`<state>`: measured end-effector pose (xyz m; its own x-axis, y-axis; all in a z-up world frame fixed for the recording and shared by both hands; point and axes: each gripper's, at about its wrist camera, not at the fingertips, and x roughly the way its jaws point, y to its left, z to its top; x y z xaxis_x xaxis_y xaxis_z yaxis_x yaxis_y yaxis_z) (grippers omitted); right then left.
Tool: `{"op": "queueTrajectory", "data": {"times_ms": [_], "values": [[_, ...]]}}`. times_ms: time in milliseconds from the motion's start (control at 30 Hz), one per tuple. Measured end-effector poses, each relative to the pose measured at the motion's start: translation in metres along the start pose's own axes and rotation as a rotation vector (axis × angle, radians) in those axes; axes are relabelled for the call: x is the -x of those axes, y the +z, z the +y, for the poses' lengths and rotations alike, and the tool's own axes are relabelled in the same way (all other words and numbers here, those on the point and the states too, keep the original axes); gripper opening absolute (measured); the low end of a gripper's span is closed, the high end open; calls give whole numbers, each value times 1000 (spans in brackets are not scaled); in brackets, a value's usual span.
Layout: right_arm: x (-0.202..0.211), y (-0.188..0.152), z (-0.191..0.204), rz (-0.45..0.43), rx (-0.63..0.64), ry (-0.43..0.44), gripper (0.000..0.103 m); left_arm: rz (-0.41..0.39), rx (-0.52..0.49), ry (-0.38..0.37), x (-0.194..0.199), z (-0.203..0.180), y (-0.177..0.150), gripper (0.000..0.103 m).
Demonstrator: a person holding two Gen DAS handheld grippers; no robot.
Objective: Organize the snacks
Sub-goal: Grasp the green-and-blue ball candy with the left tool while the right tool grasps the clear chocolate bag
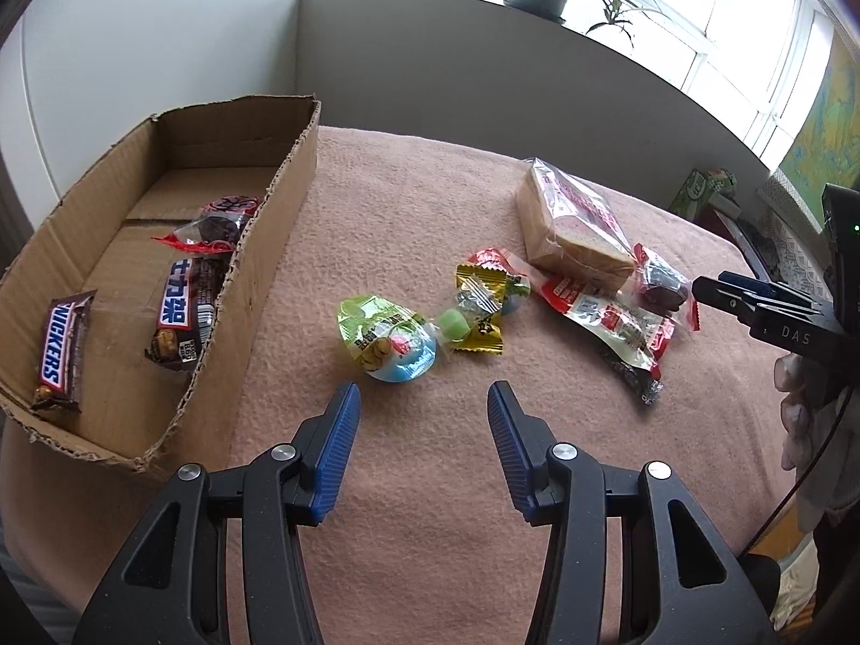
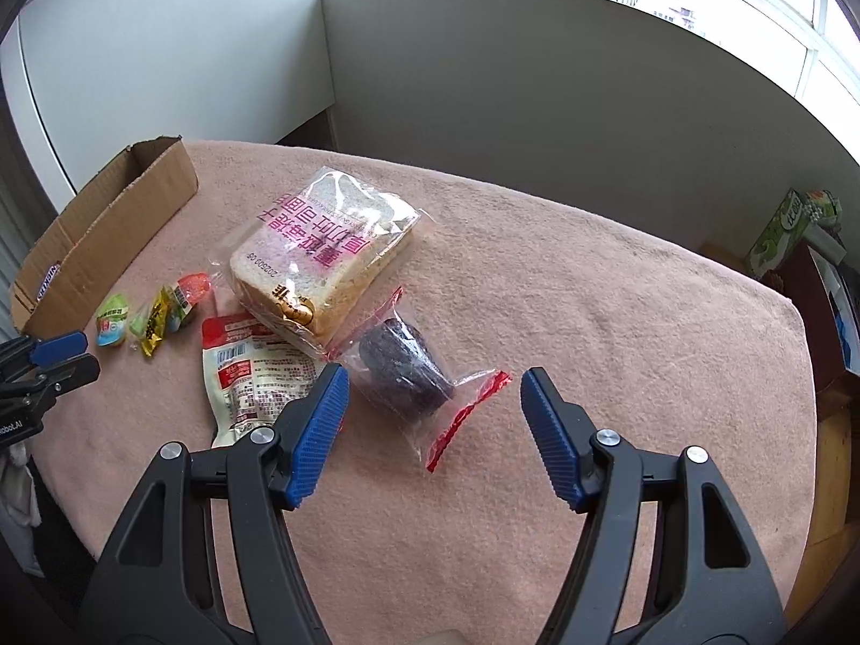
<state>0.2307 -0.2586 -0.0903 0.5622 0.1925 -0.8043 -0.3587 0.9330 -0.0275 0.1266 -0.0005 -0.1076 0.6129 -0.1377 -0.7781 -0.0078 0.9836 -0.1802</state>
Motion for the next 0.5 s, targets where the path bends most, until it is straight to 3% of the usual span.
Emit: {"op": "queueTrajectory", "data": {"times_ms": [233, 500], "values": [[-21, 6, 15, 53, 158, -17, 69, 2, -18, 16, -11, 2, 4, 48], [-30, 5, 25, 71, 193, -18, 69, -7, -19, 14, -23, 3, 9, 47]]}}
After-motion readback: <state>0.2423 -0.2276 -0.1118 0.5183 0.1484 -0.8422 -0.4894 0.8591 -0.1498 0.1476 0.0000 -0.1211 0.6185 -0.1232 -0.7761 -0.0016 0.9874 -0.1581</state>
